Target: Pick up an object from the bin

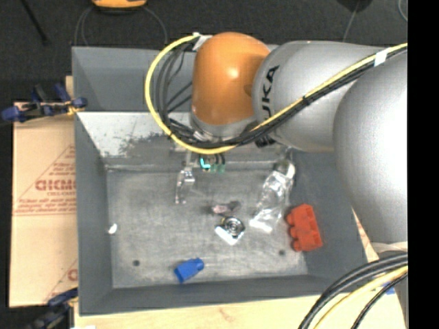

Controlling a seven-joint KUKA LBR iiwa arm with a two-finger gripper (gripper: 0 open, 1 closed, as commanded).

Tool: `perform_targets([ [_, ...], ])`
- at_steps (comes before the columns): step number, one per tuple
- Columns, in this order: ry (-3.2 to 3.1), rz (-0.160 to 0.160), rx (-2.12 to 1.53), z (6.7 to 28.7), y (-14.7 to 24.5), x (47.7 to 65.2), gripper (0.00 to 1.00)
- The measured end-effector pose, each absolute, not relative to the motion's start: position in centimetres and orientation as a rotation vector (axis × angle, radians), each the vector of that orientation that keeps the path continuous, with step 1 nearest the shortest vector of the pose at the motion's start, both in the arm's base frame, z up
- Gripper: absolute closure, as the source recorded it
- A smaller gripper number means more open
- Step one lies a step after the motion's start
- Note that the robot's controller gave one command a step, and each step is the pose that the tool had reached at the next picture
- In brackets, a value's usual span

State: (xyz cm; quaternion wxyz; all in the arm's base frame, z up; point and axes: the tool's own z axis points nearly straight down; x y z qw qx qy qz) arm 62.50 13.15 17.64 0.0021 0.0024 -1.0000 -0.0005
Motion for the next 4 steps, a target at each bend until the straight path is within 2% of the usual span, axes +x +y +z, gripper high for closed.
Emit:
perform_targets([
  [1, -3.107, -0.003, 0.503, 18.2, 18.9, 64.0, 0.0],
  [2, -3.02, 0.004, 0.859, 10.2, 13.0, 64.6, 0.0],
  [3, -2.977, 0.005, 1.006, 10.8, 5.9, 60.8, 0.0],
  [4, -2.993, 0.002, 0.95, 13.0, 0.1, 53.6, 0.0],
])
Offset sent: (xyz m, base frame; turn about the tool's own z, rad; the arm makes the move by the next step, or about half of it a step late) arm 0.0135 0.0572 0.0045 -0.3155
